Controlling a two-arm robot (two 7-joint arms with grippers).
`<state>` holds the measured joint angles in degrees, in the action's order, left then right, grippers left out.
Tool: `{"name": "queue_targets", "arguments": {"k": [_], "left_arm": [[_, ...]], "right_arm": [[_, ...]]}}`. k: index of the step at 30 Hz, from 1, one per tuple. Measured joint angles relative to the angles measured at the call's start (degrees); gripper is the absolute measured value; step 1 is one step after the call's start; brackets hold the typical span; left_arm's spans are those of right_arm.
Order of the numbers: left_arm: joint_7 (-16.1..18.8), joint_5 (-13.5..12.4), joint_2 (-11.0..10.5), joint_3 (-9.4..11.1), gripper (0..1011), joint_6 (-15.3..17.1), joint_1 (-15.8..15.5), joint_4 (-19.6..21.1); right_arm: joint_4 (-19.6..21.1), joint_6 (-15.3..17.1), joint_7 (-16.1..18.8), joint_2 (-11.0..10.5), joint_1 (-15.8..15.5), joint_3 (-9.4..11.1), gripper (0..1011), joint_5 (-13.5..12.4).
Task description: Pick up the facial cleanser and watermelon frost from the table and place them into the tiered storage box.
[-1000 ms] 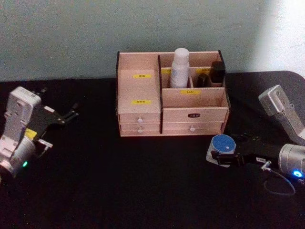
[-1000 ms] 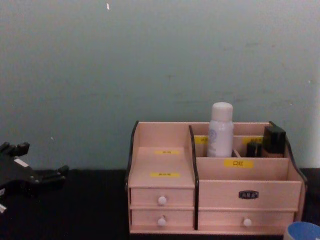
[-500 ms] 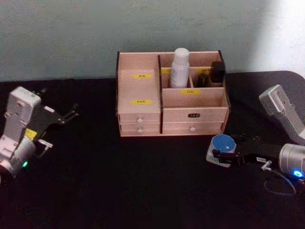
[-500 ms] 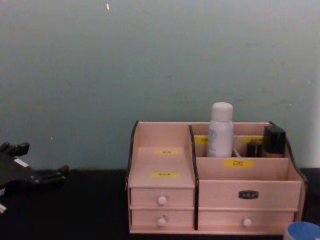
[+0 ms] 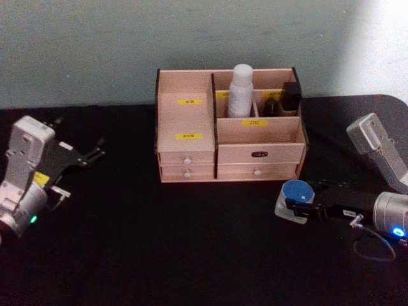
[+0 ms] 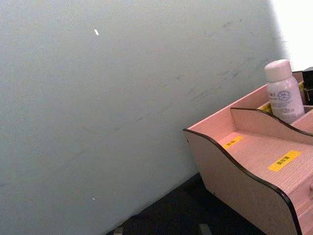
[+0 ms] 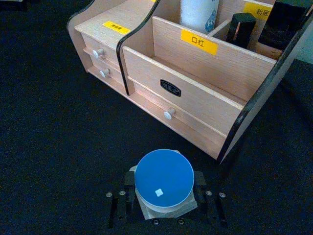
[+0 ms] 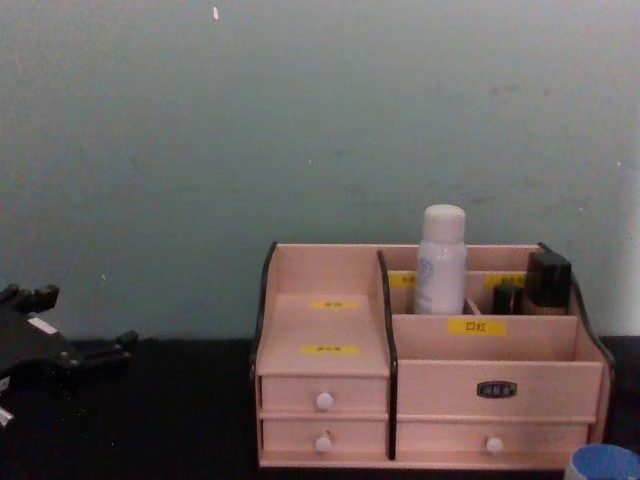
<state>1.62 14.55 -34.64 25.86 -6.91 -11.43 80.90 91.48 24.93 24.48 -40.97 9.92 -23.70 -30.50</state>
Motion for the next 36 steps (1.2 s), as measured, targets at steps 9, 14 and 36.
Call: {"name": "queue_targets", "arguments": {"k": [9, 14, 36], "left_arm": [[0.0, 0.0, 0.0, 0.0, 1001, 0.0, 0.0, 0.0], [0.0, 0.0, 0.0, 0.0, 1001, 0.0, 0.0, 0.0], [0.0, 0.0, 0.0, 0.0, 1001, 0.0, 0.0, 0.0]], "right_arm": [[0.0, -0.3, 0.5, -0.1, 0.0, 0.0, 715, 0.0], [0.9, -1.6, 2.6, -0.6, 0.3, 0.0, 713, -0.7], [-3.5, -7.4, 9.5, 5.5, 12.8, -6.9, 715, -1.4]]}}
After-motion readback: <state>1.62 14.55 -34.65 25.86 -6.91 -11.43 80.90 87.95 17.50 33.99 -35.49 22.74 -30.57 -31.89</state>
